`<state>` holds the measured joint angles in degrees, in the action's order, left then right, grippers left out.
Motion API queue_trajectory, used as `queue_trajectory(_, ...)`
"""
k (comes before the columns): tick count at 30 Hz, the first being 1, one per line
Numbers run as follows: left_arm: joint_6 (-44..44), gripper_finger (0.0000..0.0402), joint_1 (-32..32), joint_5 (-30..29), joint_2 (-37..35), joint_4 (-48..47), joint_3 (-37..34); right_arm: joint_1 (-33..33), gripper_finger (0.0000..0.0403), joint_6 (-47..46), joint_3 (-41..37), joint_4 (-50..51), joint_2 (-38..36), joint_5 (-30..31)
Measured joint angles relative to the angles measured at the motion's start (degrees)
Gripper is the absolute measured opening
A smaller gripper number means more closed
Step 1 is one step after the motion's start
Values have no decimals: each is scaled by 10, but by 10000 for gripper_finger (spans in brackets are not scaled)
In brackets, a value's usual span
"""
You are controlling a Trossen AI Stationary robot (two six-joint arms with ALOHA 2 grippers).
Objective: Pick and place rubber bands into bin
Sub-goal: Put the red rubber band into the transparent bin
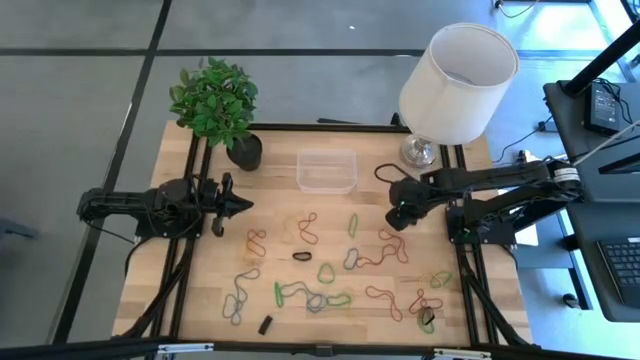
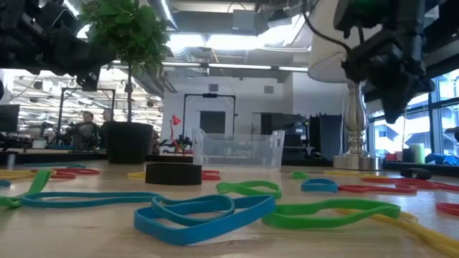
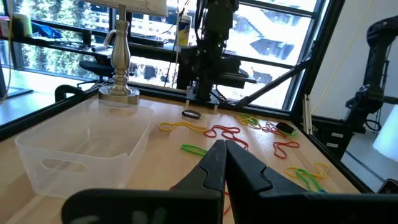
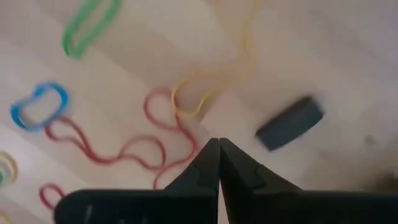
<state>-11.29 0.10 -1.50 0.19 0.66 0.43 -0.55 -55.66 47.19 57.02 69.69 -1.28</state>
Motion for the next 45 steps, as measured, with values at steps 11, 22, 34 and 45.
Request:
queue_trajectory(11,0,4,0,0,0,0,0,-50,90,-48,-34,-71,50,-18)
queue_trajectory(22,0,4,0,0,0,0,0,-100,135,-8,-35,-109,156,-16)
queue_trajectory(34,0,4,0,0,0,0,0,-101,125,8,-27,-122,246,1)
queue_trajectory(45,0,4,0,0,0,0,0,-102,7,-30,-20,-109,220,2)
